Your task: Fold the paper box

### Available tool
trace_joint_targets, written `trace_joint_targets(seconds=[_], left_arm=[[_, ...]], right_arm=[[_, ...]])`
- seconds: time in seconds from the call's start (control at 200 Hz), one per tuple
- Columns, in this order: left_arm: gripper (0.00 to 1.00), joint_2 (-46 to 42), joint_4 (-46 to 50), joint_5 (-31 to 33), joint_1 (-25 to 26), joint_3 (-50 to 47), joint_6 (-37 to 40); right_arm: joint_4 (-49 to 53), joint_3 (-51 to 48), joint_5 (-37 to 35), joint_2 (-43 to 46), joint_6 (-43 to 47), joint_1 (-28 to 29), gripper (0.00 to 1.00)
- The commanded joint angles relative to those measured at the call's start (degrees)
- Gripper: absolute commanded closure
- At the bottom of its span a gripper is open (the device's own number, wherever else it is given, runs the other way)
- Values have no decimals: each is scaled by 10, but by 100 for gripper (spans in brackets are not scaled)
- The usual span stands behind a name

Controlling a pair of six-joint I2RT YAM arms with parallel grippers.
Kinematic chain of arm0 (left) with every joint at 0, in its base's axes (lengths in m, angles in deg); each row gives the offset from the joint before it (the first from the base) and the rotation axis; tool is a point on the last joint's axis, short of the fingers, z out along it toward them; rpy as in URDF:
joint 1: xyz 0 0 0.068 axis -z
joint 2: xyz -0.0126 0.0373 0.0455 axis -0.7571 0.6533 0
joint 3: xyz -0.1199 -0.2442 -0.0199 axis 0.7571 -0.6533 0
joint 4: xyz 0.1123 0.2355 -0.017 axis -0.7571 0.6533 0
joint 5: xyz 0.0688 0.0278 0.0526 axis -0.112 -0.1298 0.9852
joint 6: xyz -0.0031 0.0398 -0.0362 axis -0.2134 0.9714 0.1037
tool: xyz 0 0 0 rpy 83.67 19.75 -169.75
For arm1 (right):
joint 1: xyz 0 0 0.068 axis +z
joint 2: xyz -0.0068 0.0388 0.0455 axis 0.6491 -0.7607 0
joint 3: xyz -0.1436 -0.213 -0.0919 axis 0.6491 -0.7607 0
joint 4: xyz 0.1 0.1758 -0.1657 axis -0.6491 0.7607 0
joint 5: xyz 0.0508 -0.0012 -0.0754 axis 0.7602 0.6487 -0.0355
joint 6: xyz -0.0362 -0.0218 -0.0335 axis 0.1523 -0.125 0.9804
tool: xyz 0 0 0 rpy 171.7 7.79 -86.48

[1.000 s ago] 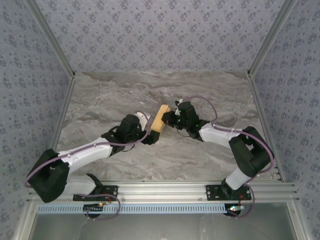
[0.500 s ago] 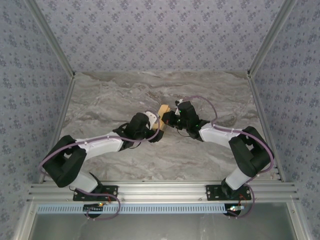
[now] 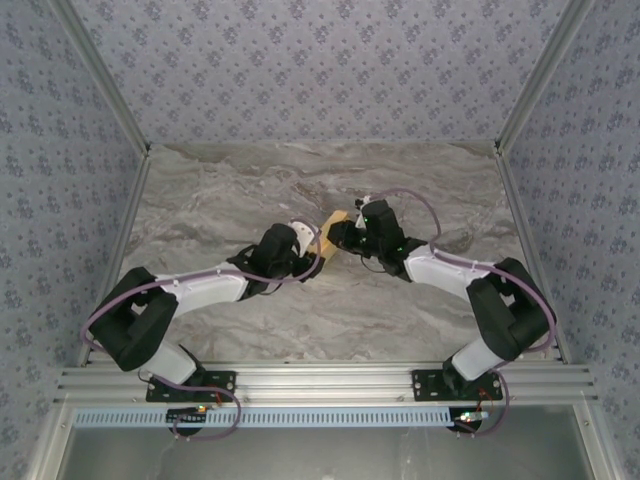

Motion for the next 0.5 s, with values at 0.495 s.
trace_joint_targets(seconds=[0.495], left_arm=[[62,-55,43,-216,-99,35,198]], right_arm=[[231,104,97,118,475,-120,50]])
